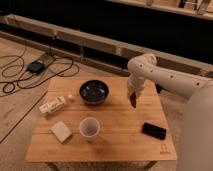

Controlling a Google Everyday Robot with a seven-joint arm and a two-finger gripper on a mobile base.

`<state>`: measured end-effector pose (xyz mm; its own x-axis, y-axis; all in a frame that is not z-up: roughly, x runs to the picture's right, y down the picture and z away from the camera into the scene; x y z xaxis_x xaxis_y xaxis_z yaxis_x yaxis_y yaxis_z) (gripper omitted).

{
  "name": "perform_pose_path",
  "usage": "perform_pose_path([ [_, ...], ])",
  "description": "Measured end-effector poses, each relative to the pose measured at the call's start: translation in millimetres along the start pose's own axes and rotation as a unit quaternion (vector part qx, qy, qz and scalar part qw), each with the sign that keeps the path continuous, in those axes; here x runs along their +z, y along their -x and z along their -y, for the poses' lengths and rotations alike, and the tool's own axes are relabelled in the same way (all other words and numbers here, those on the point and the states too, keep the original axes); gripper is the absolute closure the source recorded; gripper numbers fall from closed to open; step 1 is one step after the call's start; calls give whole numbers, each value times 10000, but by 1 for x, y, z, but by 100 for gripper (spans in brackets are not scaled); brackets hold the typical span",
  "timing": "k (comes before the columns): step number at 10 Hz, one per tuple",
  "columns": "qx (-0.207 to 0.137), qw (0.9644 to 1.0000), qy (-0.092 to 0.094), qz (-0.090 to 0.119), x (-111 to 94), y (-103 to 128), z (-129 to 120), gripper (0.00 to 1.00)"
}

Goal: Place the pepper in the ceramic cup

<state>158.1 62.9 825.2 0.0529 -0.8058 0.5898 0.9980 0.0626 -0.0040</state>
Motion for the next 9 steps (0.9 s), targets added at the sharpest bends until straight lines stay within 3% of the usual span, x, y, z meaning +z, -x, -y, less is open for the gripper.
perform_pose_path([
  [1,-175,9998,-71,55,-7,23,12,100],
  [4,-613,9974,-332,167,-23,57,48,100],
  [6,-1025,9926,-608,221,-38,76,81,100],
  [9,-1605,9823,-934,244,-61,102,123,100],
])
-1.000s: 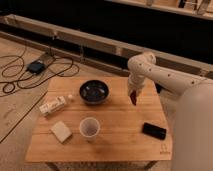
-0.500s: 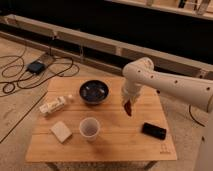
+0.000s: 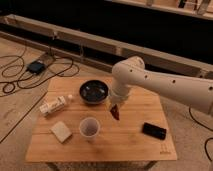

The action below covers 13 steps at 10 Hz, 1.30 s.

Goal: Place the pepper in the ceramic cup

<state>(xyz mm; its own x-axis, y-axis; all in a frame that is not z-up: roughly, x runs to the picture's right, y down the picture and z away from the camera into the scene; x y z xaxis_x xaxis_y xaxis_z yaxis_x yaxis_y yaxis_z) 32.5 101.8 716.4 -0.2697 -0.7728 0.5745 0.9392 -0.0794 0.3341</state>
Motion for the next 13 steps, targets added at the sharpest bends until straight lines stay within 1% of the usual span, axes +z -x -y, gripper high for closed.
perform_pose_path([
  [1,-165,9998,-104,21,-1,7,13,100],
  [2,-337,9991,-247,52,0,15,26,100],
  [3,-448,9984,-344,77,1,20,34,100],
  [5,-725,9956,-591,96,5,29,54,100],
  [7,-988,9919,-788,108,9,37,70,100],
  [8,-1153,9894,-873,94,10,39,78,100],
  [10,-1371,9858,-968,53,10,38,88,100],
  [12,-1626,9805,-1099,31,12,35,101,100],
  [13,-1698,9789,-1134,27,13,34,105,100],
])
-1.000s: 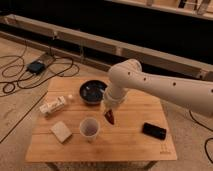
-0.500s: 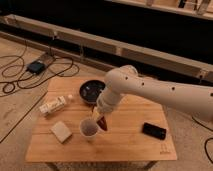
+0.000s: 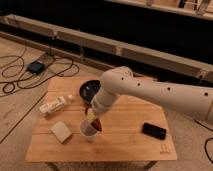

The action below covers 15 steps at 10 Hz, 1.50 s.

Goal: Place the pepper in the ceramic cup

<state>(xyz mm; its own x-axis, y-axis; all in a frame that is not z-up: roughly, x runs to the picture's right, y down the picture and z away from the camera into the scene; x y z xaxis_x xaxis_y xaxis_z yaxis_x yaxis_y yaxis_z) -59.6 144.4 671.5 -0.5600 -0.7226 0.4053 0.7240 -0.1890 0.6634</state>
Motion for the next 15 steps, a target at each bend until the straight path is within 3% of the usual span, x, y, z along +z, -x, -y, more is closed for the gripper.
perform_pose_path([
  [4,-359,9993,-119,-81,8,-17,8,100],
  [8,-637,9968,-417,-245,20,-25,16,98],
  [11,-726,9943,-641,-445,32,-28,14,67],
  [15,-784,9928,-690,-580,36,-29,5,27],
])
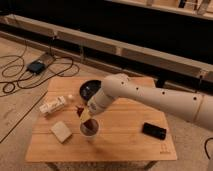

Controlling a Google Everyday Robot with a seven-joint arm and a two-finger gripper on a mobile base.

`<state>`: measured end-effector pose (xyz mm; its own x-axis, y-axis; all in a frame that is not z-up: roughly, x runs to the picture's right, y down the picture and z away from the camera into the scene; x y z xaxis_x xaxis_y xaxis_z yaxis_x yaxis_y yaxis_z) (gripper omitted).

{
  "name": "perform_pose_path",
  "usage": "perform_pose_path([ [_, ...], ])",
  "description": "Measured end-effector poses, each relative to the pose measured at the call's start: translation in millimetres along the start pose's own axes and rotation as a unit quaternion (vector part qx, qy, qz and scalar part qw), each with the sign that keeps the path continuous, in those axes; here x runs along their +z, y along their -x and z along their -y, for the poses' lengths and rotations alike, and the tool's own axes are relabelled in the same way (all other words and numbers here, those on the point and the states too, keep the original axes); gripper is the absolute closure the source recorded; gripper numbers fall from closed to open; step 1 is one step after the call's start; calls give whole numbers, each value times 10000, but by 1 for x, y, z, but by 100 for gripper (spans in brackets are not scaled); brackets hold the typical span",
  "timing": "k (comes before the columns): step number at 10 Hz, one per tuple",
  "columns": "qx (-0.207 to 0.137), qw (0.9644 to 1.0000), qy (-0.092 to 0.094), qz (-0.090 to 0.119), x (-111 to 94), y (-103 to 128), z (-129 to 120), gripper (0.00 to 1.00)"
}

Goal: Place the pepper in the ceramic cup

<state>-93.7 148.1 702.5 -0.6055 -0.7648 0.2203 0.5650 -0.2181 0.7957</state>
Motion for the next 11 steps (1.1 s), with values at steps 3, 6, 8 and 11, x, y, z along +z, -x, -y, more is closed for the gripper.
perform_pose_path([
  [3,-23,10000,-7,-33,-2,2,-3,20],
  [6,-44,10000,1,-78,-4,4,-5,20],
  [8,-24,9999,11,-125,-6,4,-6,20],
  [11,-32,9999,8,-123,-6,3,-5,20],
])
